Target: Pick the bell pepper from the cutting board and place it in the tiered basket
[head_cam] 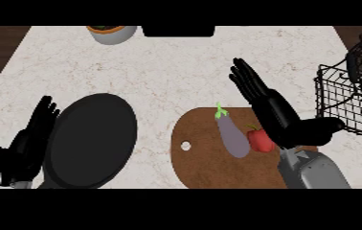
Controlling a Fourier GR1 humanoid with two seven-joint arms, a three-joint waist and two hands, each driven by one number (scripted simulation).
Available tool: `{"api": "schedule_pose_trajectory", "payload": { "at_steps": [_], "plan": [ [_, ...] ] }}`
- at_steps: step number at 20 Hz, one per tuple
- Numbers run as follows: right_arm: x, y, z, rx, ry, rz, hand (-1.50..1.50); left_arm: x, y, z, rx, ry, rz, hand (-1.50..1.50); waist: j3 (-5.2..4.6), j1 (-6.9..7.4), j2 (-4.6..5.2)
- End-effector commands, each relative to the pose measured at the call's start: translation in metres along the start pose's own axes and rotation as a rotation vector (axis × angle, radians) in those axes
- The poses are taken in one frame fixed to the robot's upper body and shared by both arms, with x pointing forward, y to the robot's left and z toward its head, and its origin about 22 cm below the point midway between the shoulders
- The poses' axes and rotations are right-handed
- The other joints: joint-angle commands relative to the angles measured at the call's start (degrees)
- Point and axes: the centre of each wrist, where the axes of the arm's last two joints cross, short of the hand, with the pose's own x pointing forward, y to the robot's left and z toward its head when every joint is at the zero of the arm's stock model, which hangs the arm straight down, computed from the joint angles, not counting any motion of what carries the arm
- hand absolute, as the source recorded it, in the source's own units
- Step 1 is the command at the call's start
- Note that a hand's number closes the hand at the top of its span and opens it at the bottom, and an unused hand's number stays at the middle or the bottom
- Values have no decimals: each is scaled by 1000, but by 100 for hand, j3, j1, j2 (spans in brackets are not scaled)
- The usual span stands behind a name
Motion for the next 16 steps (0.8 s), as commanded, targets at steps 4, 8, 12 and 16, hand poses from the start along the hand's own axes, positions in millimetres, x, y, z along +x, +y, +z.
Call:
{"api": "schedule_pose_trajectory", "payload": {
  "at_steps": [4,8,12,16],
  "plan": [
    [11,-36,27,-314,-97,131,150,30,14,-29,51,-103,-195,0,4,-194,-27],
    [-17,-106,87,-727,177,434,150,20,18,-20,86,-74,-227,0,-80,-896,56],
    [-31,-87,124,-1042,102,446,-150,26,-2,-25,47,-75,-247,0,-1,-577,-50],
    [5,-43,156,-1038,94,520,-150,31,-16,-31,-4,-85,-266,0,-17,-316,-57]
  ]
}}
